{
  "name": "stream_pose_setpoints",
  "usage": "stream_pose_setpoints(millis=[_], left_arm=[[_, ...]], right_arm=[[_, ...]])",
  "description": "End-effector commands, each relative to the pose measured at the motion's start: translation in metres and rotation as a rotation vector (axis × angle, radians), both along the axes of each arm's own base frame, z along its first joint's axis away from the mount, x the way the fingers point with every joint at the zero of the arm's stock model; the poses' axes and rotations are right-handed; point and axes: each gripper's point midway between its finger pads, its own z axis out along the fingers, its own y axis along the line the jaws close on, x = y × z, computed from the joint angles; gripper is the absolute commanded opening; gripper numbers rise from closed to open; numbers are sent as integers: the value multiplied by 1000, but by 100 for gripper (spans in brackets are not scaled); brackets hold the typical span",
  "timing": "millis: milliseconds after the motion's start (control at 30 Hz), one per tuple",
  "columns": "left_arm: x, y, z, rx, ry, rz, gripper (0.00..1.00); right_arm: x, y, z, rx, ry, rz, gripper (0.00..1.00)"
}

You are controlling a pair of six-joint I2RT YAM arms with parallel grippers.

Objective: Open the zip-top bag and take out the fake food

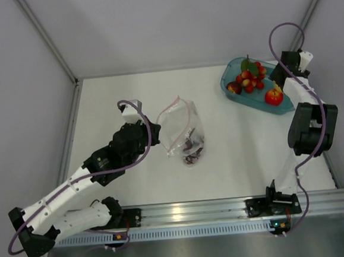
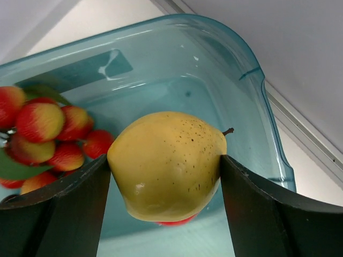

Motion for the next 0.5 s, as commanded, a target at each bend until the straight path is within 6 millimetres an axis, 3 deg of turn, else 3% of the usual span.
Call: stream_pose_setpoints(millis=[0,33,67,167,333,433,467], left_arm=[[-5,0,18,-21,-31,-36,0],[-5,0,17,-15,-30,-40,0],[-5,0,16,-9,-30,-42,0],[-4,1,15,-5,-29,-36,0],[-3,-4,16,-6,-22,-42,0],[-3,-6,23,-21,-29,-49,0],[-2,-7,24,-18,-30,-50,0]], right_arm=[[14,-13,13,-1,-32,-20,62],[15,-13,16,-8,-34,-16,69],[15,-14,17,-12,-36,-15,84],[11,-11,27,-16,-54,-7,99],[-4,0,47,-16,-69,20,99],[-10,22,50,75,-71,87,99],[-7,42,51,144,-85,191,99]])
